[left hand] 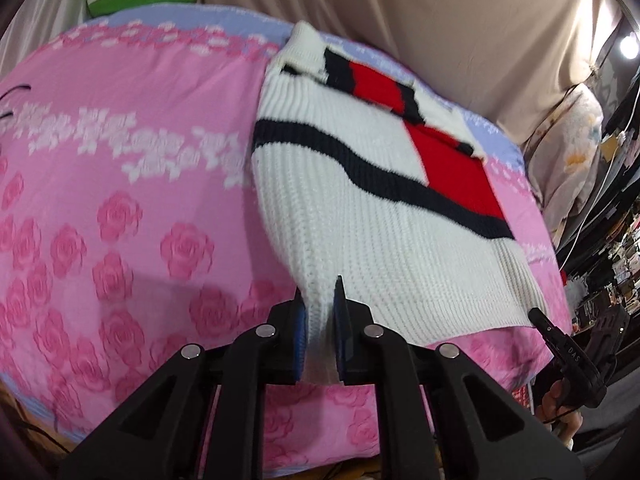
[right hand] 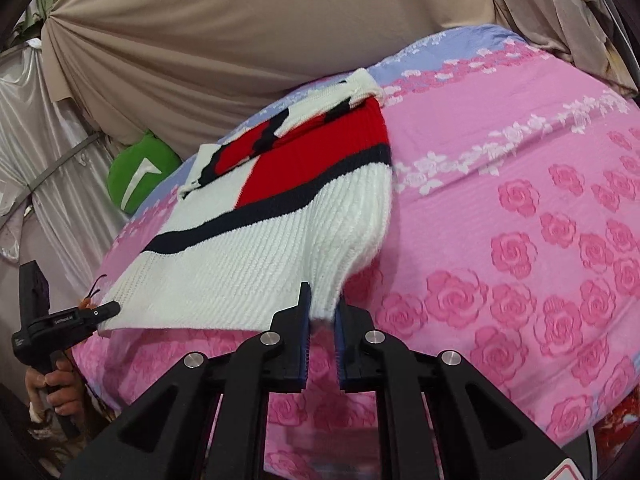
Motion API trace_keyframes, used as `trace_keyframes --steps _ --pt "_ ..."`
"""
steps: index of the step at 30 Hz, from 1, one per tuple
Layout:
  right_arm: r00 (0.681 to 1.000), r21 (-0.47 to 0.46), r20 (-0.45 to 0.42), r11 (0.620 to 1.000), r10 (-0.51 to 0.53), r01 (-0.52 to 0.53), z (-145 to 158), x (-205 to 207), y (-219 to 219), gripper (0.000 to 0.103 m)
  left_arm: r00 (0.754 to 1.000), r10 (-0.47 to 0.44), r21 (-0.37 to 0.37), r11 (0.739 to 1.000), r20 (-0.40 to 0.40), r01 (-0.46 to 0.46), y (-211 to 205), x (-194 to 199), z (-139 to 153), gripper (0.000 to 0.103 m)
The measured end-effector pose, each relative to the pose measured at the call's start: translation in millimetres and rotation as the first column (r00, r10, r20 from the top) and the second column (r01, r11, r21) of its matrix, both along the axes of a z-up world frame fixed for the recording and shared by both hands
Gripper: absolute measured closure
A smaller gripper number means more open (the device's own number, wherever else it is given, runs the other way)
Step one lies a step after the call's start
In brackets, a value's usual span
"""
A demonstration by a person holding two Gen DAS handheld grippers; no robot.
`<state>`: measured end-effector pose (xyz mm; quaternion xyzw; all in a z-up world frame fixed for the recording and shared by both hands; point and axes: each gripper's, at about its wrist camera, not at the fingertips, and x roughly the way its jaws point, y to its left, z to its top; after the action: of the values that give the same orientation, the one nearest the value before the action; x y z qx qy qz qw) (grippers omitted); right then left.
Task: Fold small clothes
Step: 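Grasp the sweater hem with both grippers and lift it toward the collar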
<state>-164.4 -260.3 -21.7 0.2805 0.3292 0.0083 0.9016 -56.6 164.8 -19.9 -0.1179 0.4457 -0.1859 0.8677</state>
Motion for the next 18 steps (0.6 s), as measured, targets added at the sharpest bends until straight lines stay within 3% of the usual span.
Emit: trace_keyframes --steps 2,5,9,13,15,17,18 --pt "0.999 0.01 -0.038 1.0 -0.005 0.005 -12.3 6.2 -1.1 0.092 1.0 0.005 0.002 1.0 -0.021 -0.005 -1.5 3.3 -10.8 0.091" --pt "0.999 0.03 -0.037 1.0 -0.003 0.004 -13.4 10.9 -1.7 0.085 0.999 0.026 -0.027 0.999 -0.019 -0.027 0.7 7.0 -13.1 0.082" --pt "1.0 0.042 -0.026 0.999 0.011 -0.01 -12.1 11.5 -0.2 0.07 0.993 0.119 -0.026 0.993 0.009 -0.118 12.9 9.1 -9.1 0.048" --pt "1.0 0.048 -0.01 0.999 0.01 -0.009 -10.0 11.9 5.8 0.057 0.994 0.112 -0.061 0.992 -0.013 -0.113 14.1 15.0 -14.2 0.047" --pt "1.0 0.041 -0.005 0.999 0.011 -0.011 -9.2 14.2 7.9 0.058 0.995 0.095 -0.043 0.995 -0.003 -0.095 5.6 16.1 -16.8 0.047" --pt "1.0 0.042 -0.005 0.999 0.009 -0.009 -9.1 18.8 6.9 0.064 0.999 0.039 -0.029 0.999 0.002 -0.039 -4.9 17.9 -16.5 0.055" --pt "1.0 0.044 -0.004 0.999 0.007 -0.006 -9.0 19.8 6.4 0.082 1.0 0.024 -0.036 0.999 -0.005 -0.025 -7.5 18.8 -16.9 0.073"
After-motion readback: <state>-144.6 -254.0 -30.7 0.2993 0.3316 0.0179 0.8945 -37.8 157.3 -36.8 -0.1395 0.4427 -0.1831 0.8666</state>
